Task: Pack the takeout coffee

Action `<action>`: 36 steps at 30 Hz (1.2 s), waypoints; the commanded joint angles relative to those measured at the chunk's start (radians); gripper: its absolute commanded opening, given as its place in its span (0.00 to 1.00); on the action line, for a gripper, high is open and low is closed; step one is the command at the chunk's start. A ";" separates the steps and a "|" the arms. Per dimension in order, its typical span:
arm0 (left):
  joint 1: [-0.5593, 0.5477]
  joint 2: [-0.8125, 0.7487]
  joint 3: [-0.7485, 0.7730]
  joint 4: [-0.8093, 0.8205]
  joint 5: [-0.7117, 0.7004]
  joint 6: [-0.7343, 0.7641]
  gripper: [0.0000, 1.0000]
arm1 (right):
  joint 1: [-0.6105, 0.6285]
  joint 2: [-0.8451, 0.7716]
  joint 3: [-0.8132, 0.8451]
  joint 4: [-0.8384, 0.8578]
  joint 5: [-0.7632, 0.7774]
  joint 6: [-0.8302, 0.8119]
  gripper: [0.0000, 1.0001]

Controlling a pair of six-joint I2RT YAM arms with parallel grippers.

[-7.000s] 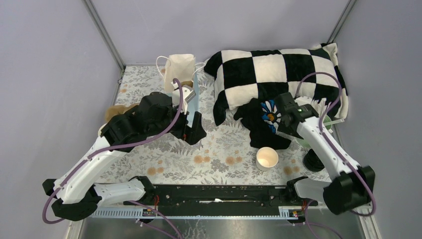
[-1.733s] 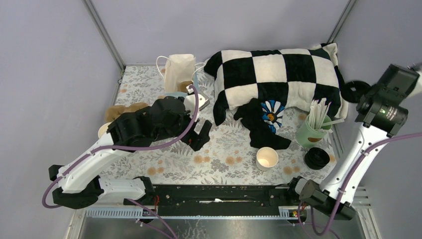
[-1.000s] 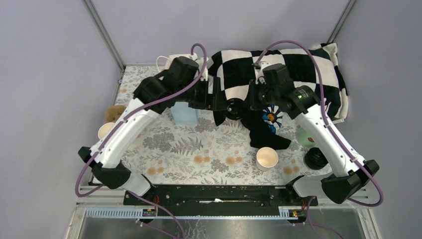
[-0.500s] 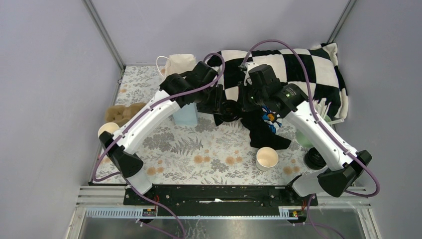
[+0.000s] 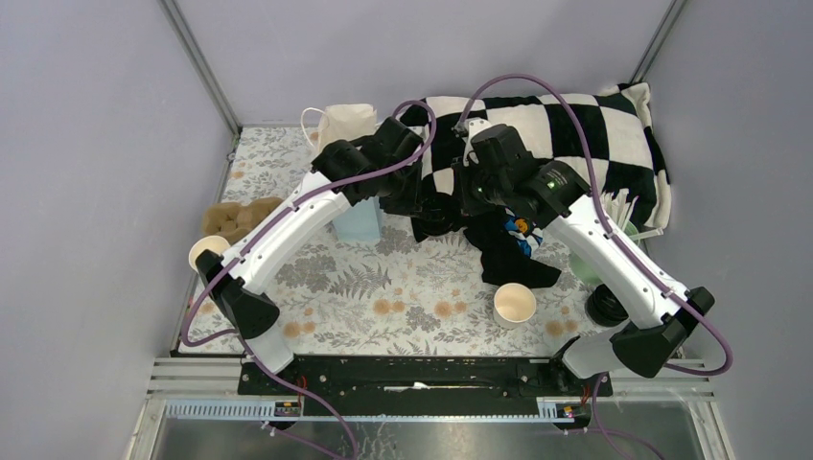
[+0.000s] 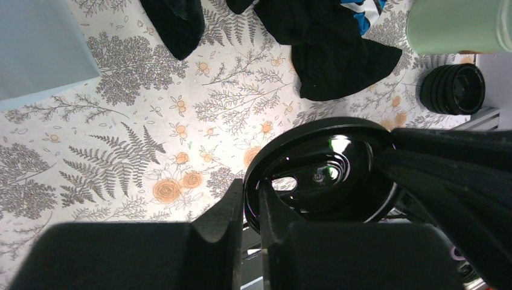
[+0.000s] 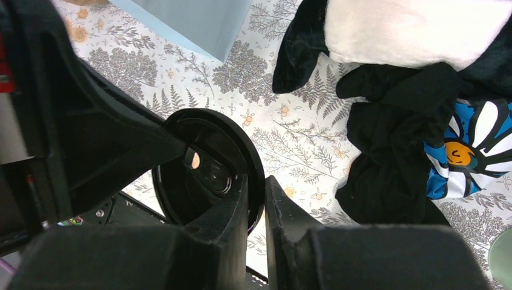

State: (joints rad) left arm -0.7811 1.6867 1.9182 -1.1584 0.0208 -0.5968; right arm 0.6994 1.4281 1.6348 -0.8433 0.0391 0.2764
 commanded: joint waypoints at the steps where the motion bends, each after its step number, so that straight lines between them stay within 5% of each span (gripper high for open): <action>1: 0.006 -0.001 0.049 0.017 -0.003 0.005 0.10 | 0.028 0.004 0.084 -0.017 0.043 -0.008 0.16; 8: 0.066 -0.049 0.043 0.043 0.085 -0.004 0.05 | 0.037 0.004 0.166 -0.063 0.025 0.047 0.34; 15: 0.217 -0.172 -0.075 0.167 0.370 -0.055 0.04 | 0.038 -0.013 0.387 -0.145 0.045 0.057 0.90; 17: 0.289 -0.228 -0.146 0.285 0.527 -0.103 0.04 | 0.036 -0.033 0.419 -0.112 -0.012 0.057 0.98; 21: 0.430 -0.386 -0.414 0.846 0.900 -0.467 0.06 | 0.035 -0.103 0.349 0.145 -0.304 0.130 1.00; 24: 0.461 -0.457 -0.589 1.403 0.990 -0.820 0.08 | 0.035 -0.132 0.289 0.311 -0.399 0.229 1.00; 27: 0.462 -0.450 -0.667 1.765 1.002 -1.128 0.08 | 0.036 -0.112 0.299 0.400 -0.465 0.307 1.00; 30: 0.462 -0.428 -0.664 1.904 1.007 -1.228 0.08 | 0.036 -0.075 0.315 0.453 -0.518 0.375 1.00; 36: 0.462 -0.417 -0.629 1.881 1.027 -1.220 0.08 | 0.035 -0.038 0.305 0.525 -0.567 0.444 1.00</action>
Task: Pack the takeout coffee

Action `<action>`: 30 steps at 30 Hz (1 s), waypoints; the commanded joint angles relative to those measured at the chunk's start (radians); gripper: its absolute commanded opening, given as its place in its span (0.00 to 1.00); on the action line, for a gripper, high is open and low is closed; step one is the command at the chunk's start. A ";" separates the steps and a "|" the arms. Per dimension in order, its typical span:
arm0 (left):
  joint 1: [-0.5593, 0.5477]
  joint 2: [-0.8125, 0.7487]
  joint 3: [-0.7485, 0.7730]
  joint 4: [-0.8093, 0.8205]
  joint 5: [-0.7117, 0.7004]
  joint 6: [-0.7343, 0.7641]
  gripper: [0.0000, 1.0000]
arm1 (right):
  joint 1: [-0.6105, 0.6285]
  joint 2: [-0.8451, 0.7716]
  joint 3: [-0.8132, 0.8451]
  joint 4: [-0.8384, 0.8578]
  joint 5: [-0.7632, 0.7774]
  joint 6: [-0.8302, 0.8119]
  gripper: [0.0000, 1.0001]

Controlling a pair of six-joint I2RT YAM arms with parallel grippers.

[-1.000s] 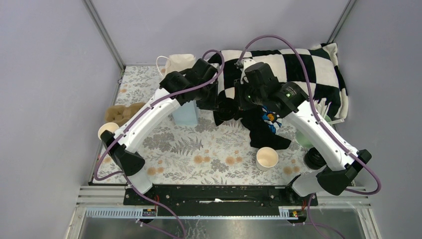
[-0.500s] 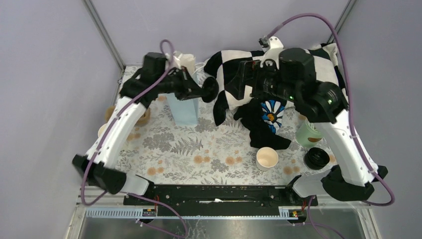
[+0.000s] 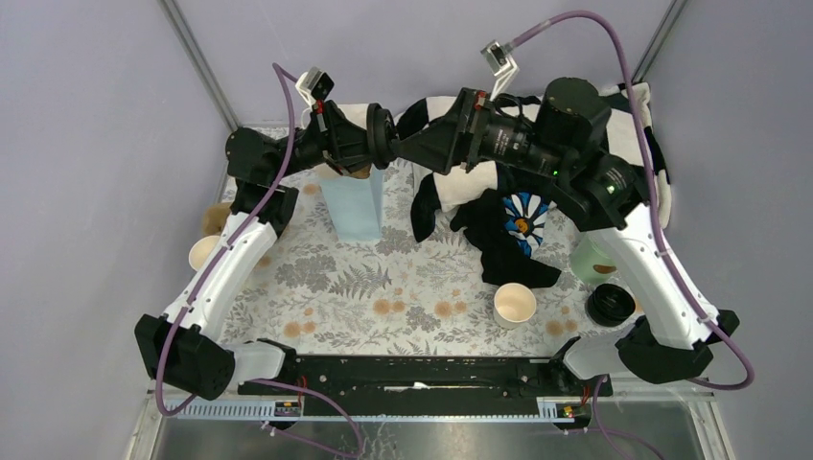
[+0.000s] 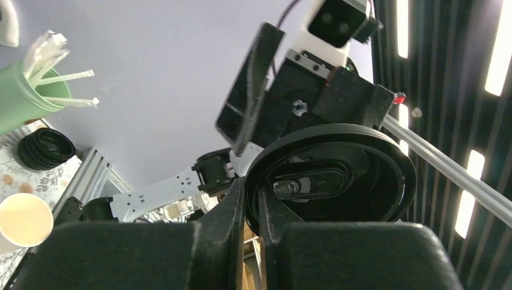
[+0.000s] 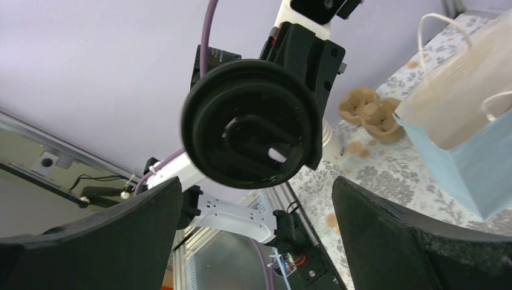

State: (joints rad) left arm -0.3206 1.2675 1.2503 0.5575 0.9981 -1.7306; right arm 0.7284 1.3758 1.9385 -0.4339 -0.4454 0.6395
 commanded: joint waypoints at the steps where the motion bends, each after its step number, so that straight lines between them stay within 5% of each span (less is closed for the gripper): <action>1: 0.002 0.000 0.035 0.163 0.048 -0.084 0.08 | 0.007 0.017 -0.003 0.121 -0.086 0.087 1.00; 8: 0.002 -0.018 0.047 -0.011 0.061 0.021 0.07 | 0.007 0.032 -0.021 0.149 -0.106 0.112 1.00; 30: 0.002 -0.017 0.047 -0.047 0.057 0.057 0.06 | 0.007 -0.013 -0.110 0.086 0.039 0.095 1.00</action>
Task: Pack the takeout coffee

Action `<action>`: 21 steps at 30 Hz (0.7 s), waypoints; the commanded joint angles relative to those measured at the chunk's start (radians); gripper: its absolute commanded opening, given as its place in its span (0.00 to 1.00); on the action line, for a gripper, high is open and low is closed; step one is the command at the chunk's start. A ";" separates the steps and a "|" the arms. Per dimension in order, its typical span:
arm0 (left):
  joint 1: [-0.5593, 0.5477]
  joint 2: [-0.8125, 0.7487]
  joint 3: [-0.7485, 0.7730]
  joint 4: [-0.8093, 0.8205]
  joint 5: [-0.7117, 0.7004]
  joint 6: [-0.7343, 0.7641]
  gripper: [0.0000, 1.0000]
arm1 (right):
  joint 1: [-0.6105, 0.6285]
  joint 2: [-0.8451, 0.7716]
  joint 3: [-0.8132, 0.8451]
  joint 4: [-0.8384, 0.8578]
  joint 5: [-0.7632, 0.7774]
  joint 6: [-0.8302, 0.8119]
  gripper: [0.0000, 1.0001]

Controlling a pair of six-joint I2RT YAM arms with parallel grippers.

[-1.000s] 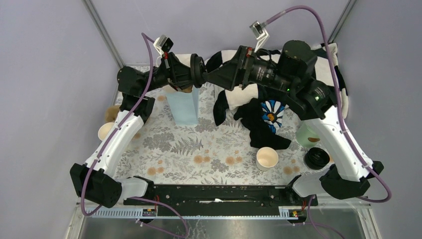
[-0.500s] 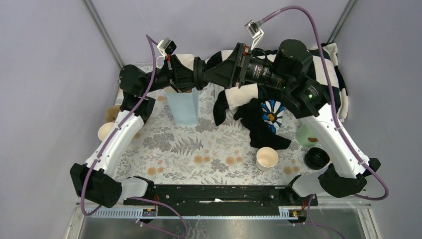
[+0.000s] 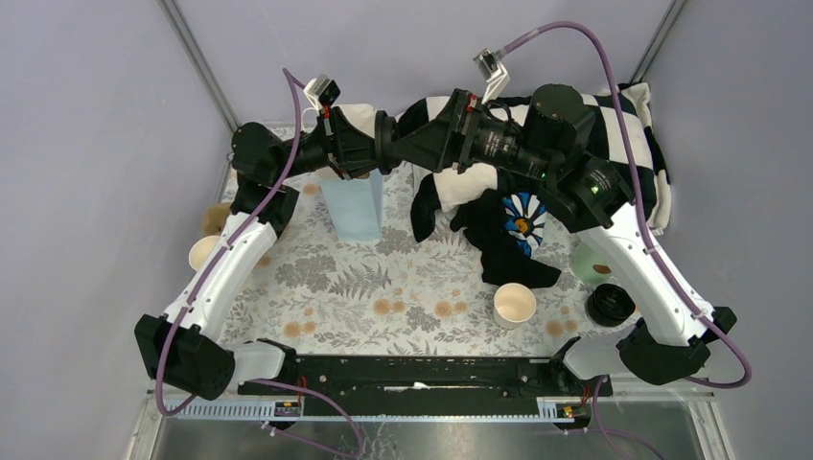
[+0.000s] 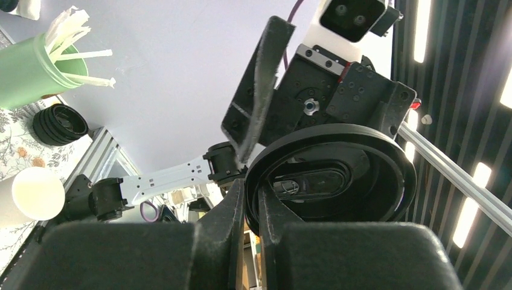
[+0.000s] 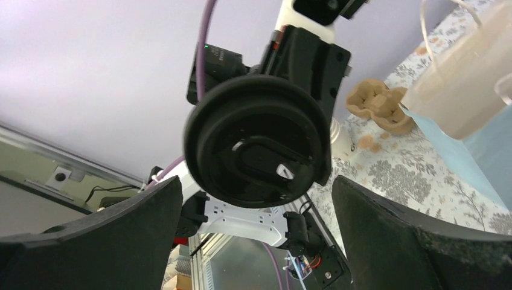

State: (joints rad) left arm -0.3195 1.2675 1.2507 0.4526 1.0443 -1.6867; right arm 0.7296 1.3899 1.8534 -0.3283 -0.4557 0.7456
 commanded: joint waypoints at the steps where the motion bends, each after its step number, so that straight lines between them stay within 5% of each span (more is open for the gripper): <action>1: 0.000 -0.018 0.046 0.058 0.011 0.013 0.06 | 0.005 -0.029 -0.032 -0.018 0.049 -0.003 1.00; 7: 0.000 -0.014 0.045 0.058 0.014 0.014 0.06 | 0.005 -0.010 -0.030 0.010 0.025 0.023 0.98; 13: 0.000 -0.021 0.040 0.038 0.015 0.030 0.06 | 0.005 0.018 -0.030 0.070 -0.020 0.081 0.84; 21: 0.001 -0.029 0.043 -0.003 0.016 0.068 0.06 | 0.005 0.016 -0.051 0.141 -0.005 0.172 0.86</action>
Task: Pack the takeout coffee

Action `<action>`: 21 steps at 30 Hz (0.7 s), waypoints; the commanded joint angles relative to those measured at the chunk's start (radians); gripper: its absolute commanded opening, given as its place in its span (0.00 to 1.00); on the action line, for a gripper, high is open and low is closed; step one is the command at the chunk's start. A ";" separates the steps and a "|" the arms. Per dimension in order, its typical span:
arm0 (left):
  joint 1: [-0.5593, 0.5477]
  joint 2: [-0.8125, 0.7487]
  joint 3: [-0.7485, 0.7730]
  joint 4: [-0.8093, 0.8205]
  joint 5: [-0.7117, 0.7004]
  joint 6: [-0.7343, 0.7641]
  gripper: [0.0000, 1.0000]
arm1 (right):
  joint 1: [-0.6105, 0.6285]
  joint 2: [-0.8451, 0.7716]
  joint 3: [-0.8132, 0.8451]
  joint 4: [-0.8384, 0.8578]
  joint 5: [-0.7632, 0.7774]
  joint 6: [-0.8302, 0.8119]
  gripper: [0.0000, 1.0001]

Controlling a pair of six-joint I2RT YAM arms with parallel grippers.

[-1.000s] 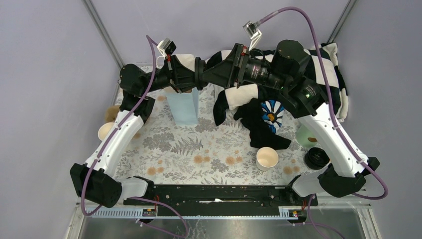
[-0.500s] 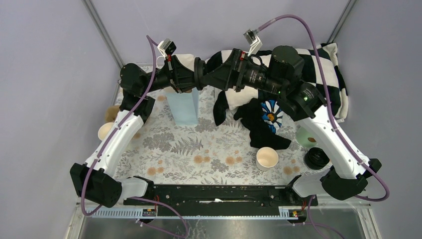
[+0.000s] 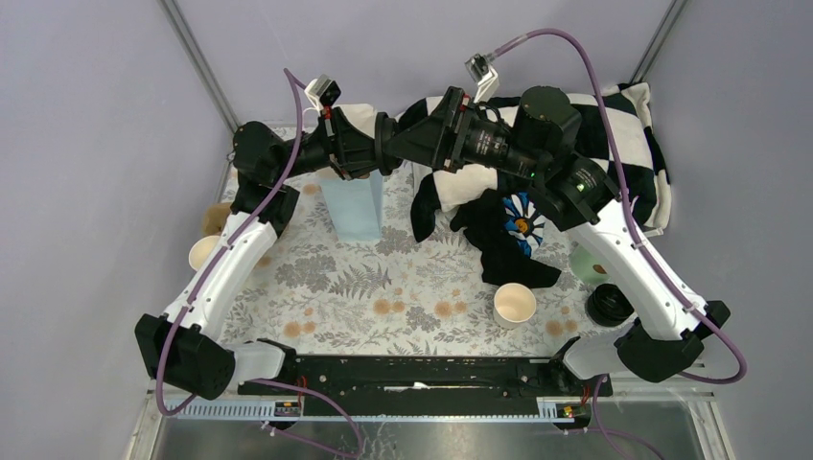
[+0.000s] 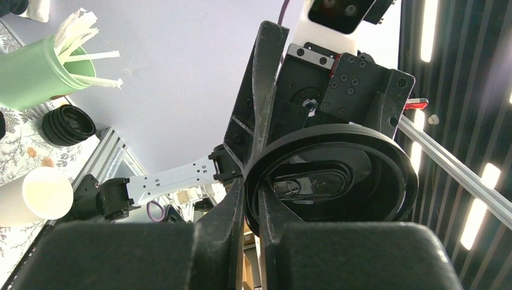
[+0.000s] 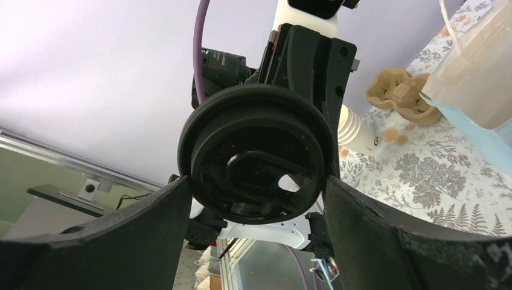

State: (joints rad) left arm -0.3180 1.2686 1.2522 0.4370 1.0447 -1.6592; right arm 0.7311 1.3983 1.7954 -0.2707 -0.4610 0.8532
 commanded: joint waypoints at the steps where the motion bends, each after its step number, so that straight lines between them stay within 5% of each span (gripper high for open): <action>1: 0.000 -0.029 0.042 0.010 0.015 0.044 0.06 | 0.004 0.008 0.005 0.088 0.001 0.078 0.85; 21: -0.001 -0.035 0.054 -0.049 0.018 0.090 0.11 | 0.004 -0.005 -0.039 0.105 0.029 0.114 0.68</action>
State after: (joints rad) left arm -0.3130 1.2633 1.2591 0.3798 1.0439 -1.6119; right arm 0.7311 1.4067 1.7695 -0.2314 -0.4362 0.9516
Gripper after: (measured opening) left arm 0.112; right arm 0.765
